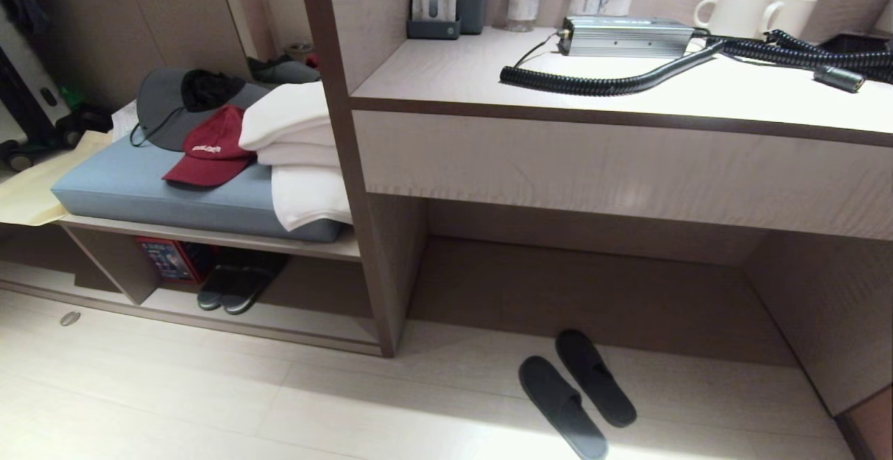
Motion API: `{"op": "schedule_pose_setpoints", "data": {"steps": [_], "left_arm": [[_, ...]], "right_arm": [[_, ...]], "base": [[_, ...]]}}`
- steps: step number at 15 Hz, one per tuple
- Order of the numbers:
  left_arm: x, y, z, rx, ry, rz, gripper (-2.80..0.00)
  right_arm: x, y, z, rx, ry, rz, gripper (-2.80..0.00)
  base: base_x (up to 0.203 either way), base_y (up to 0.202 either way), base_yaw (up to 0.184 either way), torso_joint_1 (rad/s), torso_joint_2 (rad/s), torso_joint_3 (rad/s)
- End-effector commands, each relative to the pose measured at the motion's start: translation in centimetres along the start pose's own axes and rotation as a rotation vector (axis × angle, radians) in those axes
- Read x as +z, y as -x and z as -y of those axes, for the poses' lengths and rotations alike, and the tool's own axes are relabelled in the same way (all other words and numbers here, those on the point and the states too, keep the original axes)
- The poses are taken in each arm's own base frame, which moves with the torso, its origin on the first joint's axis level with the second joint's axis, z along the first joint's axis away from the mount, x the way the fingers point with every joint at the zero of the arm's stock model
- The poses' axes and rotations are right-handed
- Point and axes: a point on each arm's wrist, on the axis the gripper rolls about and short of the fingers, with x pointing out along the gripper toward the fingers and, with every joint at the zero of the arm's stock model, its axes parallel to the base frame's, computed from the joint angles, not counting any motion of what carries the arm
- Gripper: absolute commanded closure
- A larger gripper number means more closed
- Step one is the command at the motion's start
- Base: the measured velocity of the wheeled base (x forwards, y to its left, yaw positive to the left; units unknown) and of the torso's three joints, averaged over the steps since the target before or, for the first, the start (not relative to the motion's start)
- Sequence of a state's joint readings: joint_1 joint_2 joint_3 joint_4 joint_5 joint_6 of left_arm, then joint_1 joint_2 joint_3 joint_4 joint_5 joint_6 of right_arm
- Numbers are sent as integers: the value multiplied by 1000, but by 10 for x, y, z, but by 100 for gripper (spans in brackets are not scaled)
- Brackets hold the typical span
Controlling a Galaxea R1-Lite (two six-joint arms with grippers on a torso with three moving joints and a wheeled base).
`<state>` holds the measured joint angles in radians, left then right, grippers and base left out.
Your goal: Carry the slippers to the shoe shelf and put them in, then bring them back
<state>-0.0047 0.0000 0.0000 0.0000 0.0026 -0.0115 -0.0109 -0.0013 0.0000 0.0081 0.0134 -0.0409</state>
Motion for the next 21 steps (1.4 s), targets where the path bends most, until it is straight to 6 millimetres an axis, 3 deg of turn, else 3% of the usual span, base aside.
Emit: {"op": "schedule_pose_setpoints", "data": {"steps": [1,8,16,21], "left_arm": [[0,0,0,1,1,-2,0],[0,0,0,1,-2,-2,0],[-1,0,0,-1,-1,-3,0],[-1,0,0,0,-2,-3,0]], "right_arm": [[0,0,0,0,1,4,0],[0,0,0,0,1,4,0],[0,0,0,0,1,4,0],[0,0,0,0,1,4,0]], "base": [[0,0,0,1,2,211],[0,0,0,4,3,196],[0,0,0,1,1,16],[1,167,-2,2,2,5]]}}
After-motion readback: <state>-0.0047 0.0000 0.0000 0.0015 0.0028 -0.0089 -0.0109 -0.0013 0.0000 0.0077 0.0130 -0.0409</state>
